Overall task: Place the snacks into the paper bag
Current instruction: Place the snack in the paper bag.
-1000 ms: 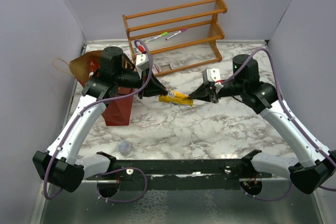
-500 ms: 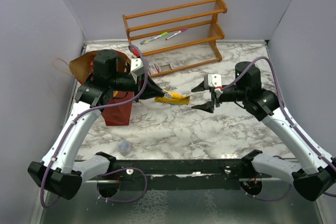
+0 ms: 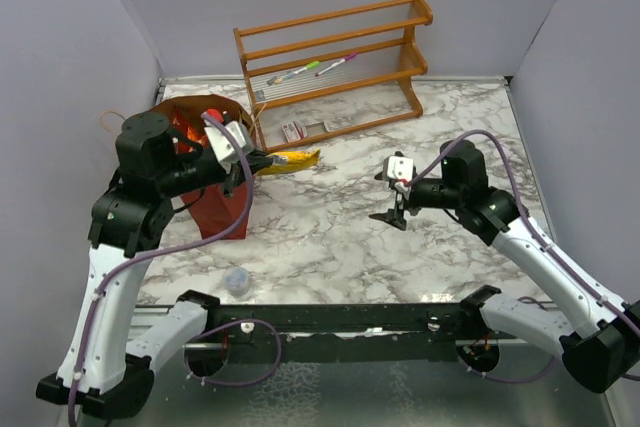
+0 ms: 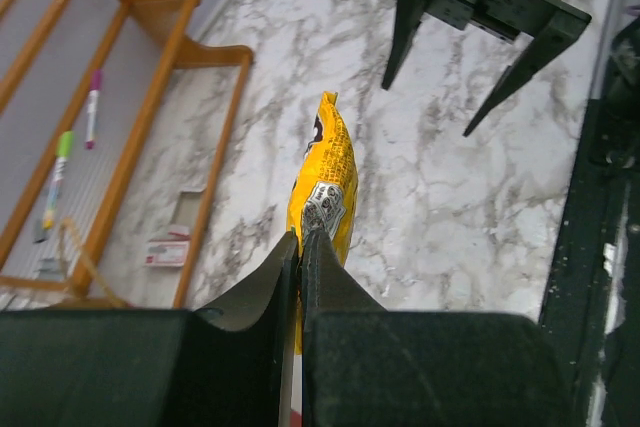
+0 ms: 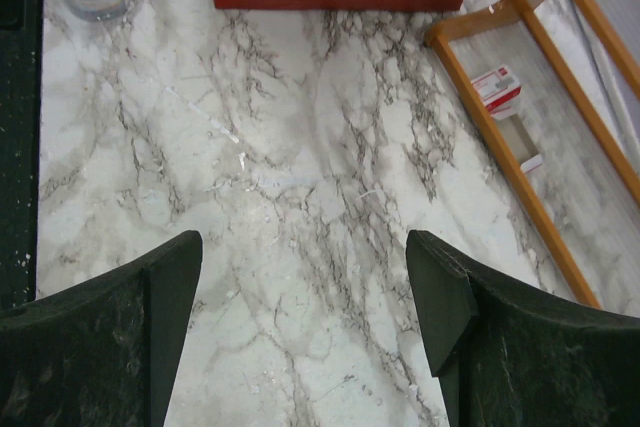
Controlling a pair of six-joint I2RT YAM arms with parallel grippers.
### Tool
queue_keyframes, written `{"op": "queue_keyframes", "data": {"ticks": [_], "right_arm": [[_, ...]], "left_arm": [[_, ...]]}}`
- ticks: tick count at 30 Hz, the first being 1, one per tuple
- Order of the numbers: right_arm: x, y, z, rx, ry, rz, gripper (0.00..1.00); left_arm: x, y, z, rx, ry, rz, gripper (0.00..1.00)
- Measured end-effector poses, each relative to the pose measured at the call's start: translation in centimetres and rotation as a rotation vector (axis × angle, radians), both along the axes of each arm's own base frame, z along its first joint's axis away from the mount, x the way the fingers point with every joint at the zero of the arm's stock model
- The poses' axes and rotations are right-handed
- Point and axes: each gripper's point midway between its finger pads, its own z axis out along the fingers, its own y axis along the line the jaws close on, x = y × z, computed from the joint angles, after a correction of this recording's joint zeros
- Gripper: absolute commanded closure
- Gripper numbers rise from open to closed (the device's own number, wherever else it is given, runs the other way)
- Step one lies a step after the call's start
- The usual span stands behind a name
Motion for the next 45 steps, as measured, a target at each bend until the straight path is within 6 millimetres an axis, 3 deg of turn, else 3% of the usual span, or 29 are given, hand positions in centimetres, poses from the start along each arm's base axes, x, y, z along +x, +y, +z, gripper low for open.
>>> {"op": "queue_keyframes", "data": {"ticks": [8, 17, 22, 33, 40, 45], "right_arm": [[0.9, -1.2, -3.9, -0.046, 0.026, -0.086, 0.16], [1.6, -1.8, -2.8, -0.013, -0.023, -0.124, 0.16], [1.5, -1.8, -2.7, -0.007, -0.031, -0.125, 0.16], [1.4, -2.0, -3.0, -0.006, -0.033, -0.127, 0.16], [1.4, -2.0, -3.1, -0.007, -0.032, -0.127, 0.16], [1.5, -1.9, -3.4, -0.013, -0.023, -0.127, 0.16]], "left_arm": [[1.0, 5.5, 1.8, 0.034, -0.110, 0.302, 1.00], [2.4, 13.3, 4.7, 0.046, -0.219, 0.738, 1.00], [3.7, 15.9, 4.1, 0.087, -0.215, 0.883, 1.00], [10.6, 18.3, -3.7, 0.326, 0.025, 0.942, 1.00], [11.9, 19.3, -8.7, 0.506, 0.167, 0.900, 1.00], [11.7, 19.5, -10.6, 0.588, 0.243, 0.858, 1.00]]}}
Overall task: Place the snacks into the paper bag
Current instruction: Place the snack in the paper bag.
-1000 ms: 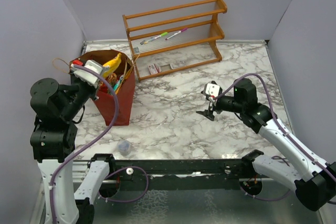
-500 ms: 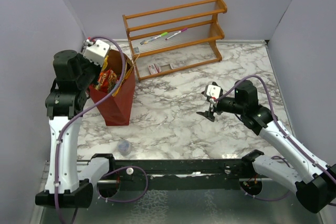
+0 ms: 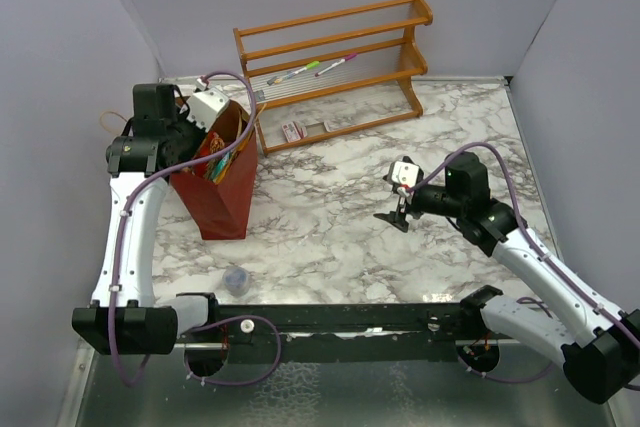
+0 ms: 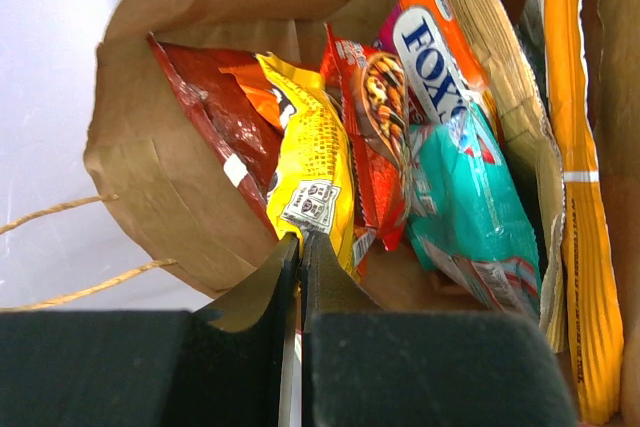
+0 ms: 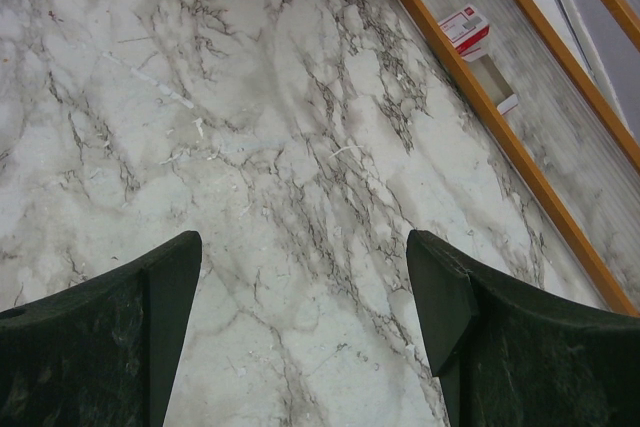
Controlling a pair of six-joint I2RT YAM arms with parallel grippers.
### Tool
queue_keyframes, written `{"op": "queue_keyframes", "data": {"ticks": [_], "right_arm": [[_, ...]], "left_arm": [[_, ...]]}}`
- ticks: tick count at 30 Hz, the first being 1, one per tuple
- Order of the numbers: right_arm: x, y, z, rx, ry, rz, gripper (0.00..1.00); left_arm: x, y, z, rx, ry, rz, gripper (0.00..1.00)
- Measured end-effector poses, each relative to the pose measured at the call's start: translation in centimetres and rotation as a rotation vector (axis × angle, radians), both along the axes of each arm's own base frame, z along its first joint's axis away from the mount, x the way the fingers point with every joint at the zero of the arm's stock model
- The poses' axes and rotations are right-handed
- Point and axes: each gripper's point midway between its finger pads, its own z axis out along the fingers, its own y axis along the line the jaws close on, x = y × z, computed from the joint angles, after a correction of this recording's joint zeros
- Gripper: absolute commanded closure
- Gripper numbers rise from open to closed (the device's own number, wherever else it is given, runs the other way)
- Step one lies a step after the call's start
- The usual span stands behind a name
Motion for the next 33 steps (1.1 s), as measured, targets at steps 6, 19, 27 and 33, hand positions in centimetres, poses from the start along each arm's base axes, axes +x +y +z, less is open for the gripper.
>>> {"op": "queue_keyframes", "data": {"ticks": [6, 19, 27, 33], "right_arm": [[0.1, 0.0, -0.3, -0.005, 0.008, 0.000, 0.16], [0.1, 0.0, -0.8, -0.012, 0.019, 0.001, 0.16], [0.2, 0.1, -1.3, -0.021, 0.034, 0.001, 0.16], [0.3, 0.1, -1.4, -0.022, 0.037, 0.001, 0.16]], "left_arm": [[-0.5, 0.1, -1.2, 0.017, 0.077, -0.018, 1.00], [0.1, 0.0, -3.6, 0.010, 0.170, -0.019, 1.00], [-0.1, 0.5, -5.2, 0.023, 0.203, 0.023, 1.00], [0.4, 0.4, -7.3, 0.008, 0.245, 0.056, 0.93]]}}
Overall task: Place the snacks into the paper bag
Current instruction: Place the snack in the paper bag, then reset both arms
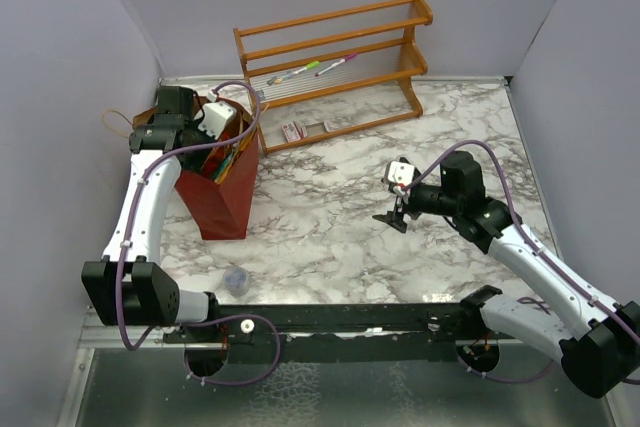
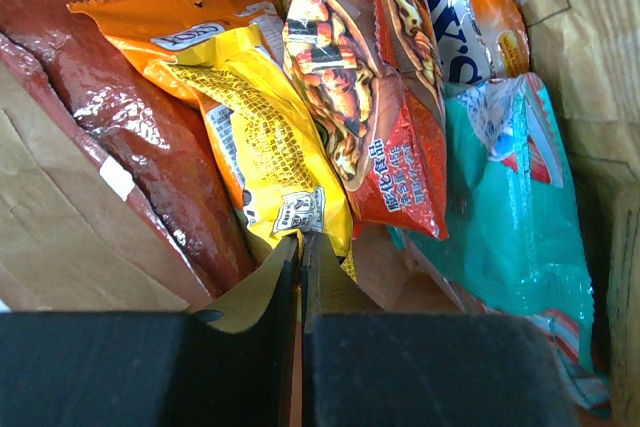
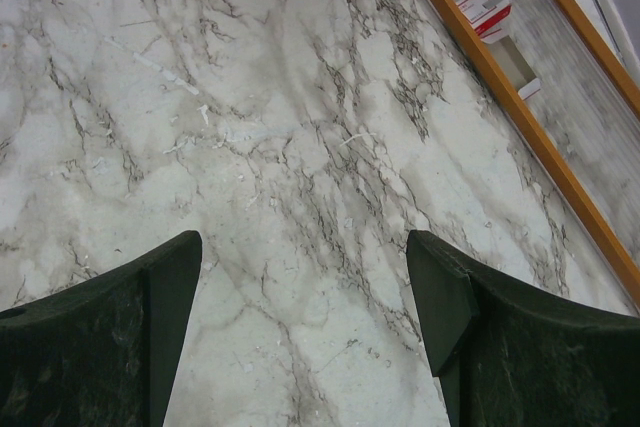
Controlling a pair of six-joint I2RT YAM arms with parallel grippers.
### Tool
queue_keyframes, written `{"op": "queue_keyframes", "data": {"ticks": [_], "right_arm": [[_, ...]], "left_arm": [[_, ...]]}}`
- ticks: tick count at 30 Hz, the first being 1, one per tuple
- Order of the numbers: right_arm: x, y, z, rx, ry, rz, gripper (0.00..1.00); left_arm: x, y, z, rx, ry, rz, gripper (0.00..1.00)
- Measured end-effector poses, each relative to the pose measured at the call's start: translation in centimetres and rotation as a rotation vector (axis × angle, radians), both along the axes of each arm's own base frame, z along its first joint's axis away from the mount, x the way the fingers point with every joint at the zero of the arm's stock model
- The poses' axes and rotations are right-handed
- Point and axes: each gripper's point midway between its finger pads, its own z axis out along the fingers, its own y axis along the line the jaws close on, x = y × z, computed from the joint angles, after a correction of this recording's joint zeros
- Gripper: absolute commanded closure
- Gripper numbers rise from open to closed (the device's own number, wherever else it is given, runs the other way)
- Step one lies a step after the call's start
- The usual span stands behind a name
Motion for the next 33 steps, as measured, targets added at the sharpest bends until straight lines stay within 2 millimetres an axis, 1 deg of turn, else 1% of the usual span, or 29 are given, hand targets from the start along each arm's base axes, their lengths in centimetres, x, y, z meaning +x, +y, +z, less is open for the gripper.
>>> {"op": "queue_keyframes", "data": {"ticks": [5, 13, 16, 19, 21, 25, 30, 31, 33], "right_arm": [[0.0, 0.0, -0.1, -0.001, 0.002, 0.000, 0.16], [0.1, 0.0, -0.3, -0.006, 0.004, 0.000, 0.16], [0.1, 0.0, -0.3, -0.007, 0.004, 0.001, 0.16], [0.1, 0.0, -0.3, -0.007, 0.004, 0.000, 0.16], [0.1, -0.1, -0.3, -0.008, 0.004, -0.004, 0.15], [0.6, -0.3, -0.2, -0.008, 0.003, -0.035, 0.13], [1.8, -1.2, 0.0, -0.001, 0.006, -0.120, 0.06], [2.3, -1.5, 0.1, 0.005, 0.010, -0.151, 0.04], [3.0, -2.2, 0.2, 0.012, 0.011, -0.200, 0.00]], "left_arm": [[0.4, -0.6, -0.3, -0.011, -0.002, 0.003, 0.86], [0.3, -1.1, 0.1, -0.036, -0.021, 0.018, 0.66], [0.3, -1.1, 0.7, -0.045, -0.048, 0.025, 0.54], [0.5, -1.2, 1.7, -0.051, -0.086, 0.030, 0.44], [0.8, -1.2, 2.7, -0.055, -0.126, 0.034, 0.39], [1.4, -0.9, 4.4, -0.049, -0.209, 0.048, 0.35], [2.1, -0.3, 6.8, -0.034, -0.316, 0.073, 0.31], [2.2, -0.3, 7.2, -0.034, -0.337, 0.078, 0.28], [2.5, -0.1, 8.5, -0.036, -0.393, 0.092, 0.15]]}}
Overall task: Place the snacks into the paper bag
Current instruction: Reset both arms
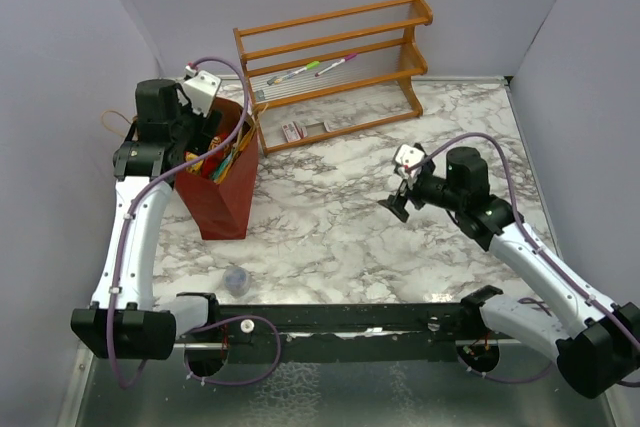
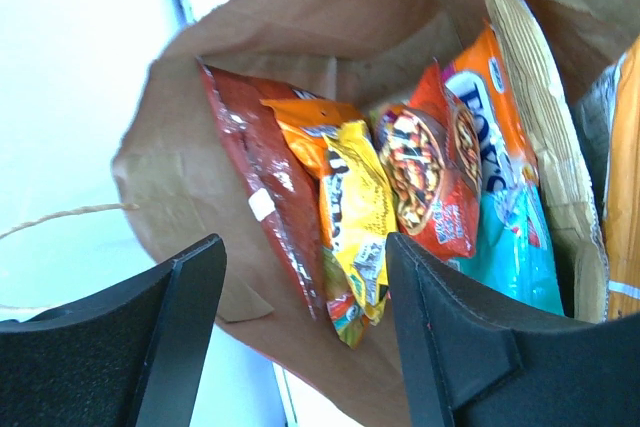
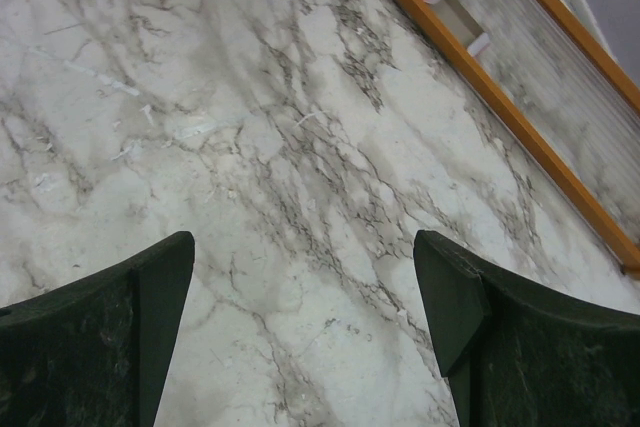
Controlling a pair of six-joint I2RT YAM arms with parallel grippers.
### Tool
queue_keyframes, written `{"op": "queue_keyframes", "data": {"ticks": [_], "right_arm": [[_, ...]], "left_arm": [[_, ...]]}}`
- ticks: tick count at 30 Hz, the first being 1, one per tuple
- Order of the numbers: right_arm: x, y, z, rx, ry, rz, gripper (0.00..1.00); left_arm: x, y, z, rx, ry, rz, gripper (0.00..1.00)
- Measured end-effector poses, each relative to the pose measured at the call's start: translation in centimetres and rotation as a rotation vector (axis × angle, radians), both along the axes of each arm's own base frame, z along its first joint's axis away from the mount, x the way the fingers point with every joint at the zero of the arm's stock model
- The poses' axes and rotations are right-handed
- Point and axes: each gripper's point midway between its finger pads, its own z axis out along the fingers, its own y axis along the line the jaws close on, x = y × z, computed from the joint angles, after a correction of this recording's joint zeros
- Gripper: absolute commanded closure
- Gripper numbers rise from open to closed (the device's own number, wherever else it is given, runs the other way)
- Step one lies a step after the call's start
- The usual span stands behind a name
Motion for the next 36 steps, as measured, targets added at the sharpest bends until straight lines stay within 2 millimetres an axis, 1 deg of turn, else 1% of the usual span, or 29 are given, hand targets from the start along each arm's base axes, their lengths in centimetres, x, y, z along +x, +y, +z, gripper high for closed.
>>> {"op": "queue_keyframes", "data": {"ticks": [1, 2, 3, 4, 6, 11, 13, 17, 21, 23, 27, 31, 33, 36], "right_arm": [[0.5, -0.5, 0.1, 0.007, 0.003, -0.038, 0.01], [1.1, -1.1, 0.2, 0.015, 0.008, -0.081, 0.01], [1.6, -1.7, 0.4, 0.020, 0.009, -0.114, 0.01], [2.0, -2.2, 0.5, 0.027, 0.013, -0.149, 0.01], [3.1, -3.5, 0.8, 0.042, 0.022, -0.225, 0.01], [5.2, -6.4, 2.1, 0.085, 0.034, -0.400, 0.01], [5.6, -7.0, 2.6, 0.101, 0.031, -0.447, 0.01], [6.3, -7.8, 3.7, 0.127, 0.025, -0.518, 0.01], [7.2, -8.3, 4.3, 0.146, 0.033, -0.581, 0.01], [7.9, -8.6, 4.3, 0.151, 0.044, -0.615, 0.01], [9.5, -9.0, 4.1, 0.142, 0.072, -0.681, 0.01], [11.2, -9.4, 4.4, 0.115, 0.088, -0.731, 0.01], [11.5, -9.5, 4.8, 0.110, 0.088, -0.743, 0.01], [11.6, -9.5, 5.5, 0.117, 0.079, -0.746, 0.01]], "left_arm": [[0.1, 0.1, 0.6, -0.002, -0.028, 0.007, 0.07], [0.1, 0.1, 1.3, -0.004, -0.061, 0.014, 0.03], [0.1, 0.2, 1.9, -0.009, -0.087, 0.021, 0.01], [0.1, 0.3, 2.7, -0.017, -0.130, 0.033, 0.01], [-0.2, 0.4, 3.4, -0.028, -0.188, 0.047, 0.01], [-0.9, 0.4, 4.1, -0.066, -0.290, 0.073, 0.01], [-1.0, 0.4, 4.3, -0.086, -0.319, 0.079, 0.01], [-0.7, 0.1, 4.6, -0.127, -0.364, 0.089, 0.01], [-0.3, -0.2, 4.3, -0.159, -0.380, 0.085, 0.01], [-0.2, -0.4, 4.0, -0.165, -0.379, 0.077, 0.01], [-0.1, -0.9, 4.0, -0.178, -0.400, 0.051, 0.01], [-0.7, -1.4, 5.1, -0.202, -0.449, 0.027, 0.01], [-0.9, -1.6, 5.8, -0.217, -0.475, 0.017, 0.01], [-1.1, -1.9, 6.4, -0.239, -0.496, 0.008, 0.01]]}}
